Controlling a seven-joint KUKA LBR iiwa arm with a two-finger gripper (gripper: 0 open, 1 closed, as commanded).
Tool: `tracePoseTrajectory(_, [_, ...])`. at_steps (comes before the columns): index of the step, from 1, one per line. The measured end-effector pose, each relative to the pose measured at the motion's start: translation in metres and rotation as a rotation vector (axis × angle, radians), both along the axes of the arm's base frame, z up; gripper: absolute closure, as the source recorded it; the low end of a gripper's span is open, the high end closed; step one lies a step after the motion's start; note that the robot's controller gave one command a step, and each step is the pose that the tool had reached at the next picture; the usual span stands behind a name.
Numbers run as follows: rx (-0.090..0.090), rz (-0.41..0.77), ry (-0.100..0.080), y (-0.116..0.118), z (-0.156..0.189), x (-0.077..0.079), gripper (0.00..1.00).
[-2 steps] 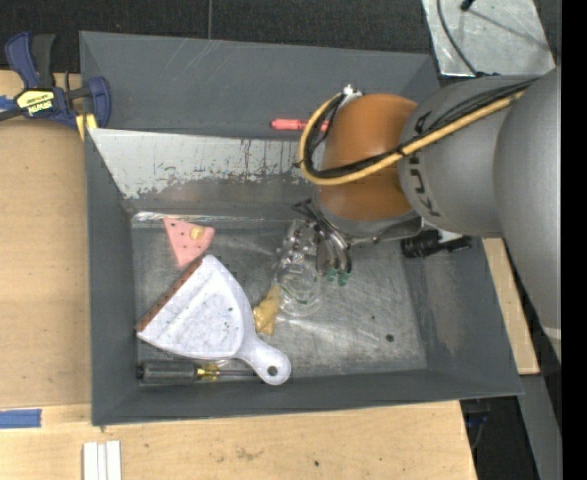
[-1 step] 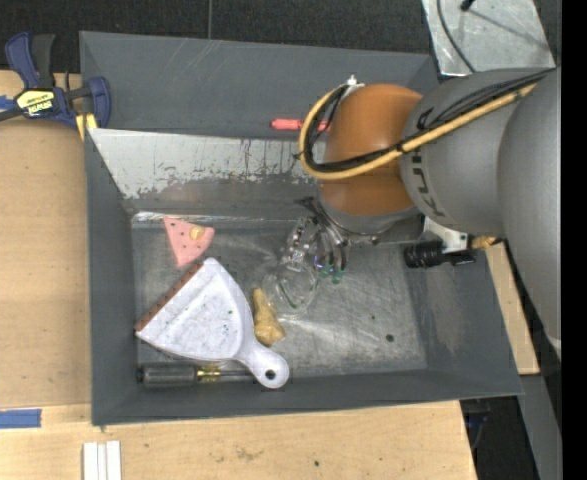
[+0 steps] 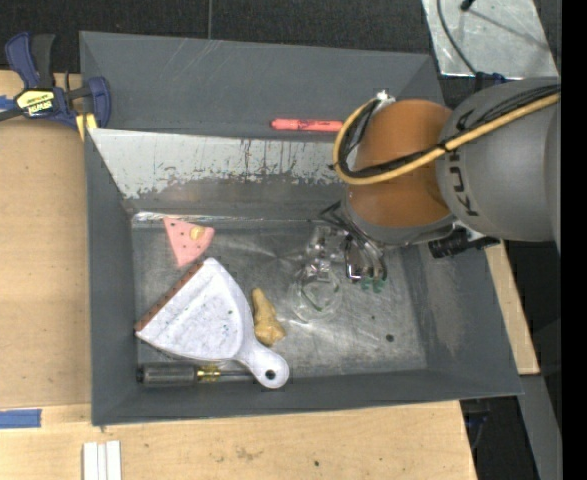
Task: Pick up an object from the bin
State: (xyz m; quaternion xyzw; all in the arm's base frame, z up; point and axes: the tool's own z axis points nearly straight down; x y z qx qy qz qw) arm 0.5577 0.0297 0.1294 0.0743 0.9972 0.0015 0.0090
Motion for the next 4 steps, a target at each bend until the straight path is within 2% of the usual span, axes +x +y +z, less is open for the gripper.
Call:
tracePoseTrajectory(1, [-0.007,0.126,0.031,0.000,0.002,0.001,1.00])
tracePoseTrajectory(2, [-0.002,0.136,0.019,0.011,0.066,-0.006,1.00])
tracePoseTrajectory(3, [-0.004,0.153,-0.003,0.005,0.060,0.013,1.00])
tracePoseTrajectory(4, [-0.002,0.144,0.029,0.008,0.067,0.000,1.00])
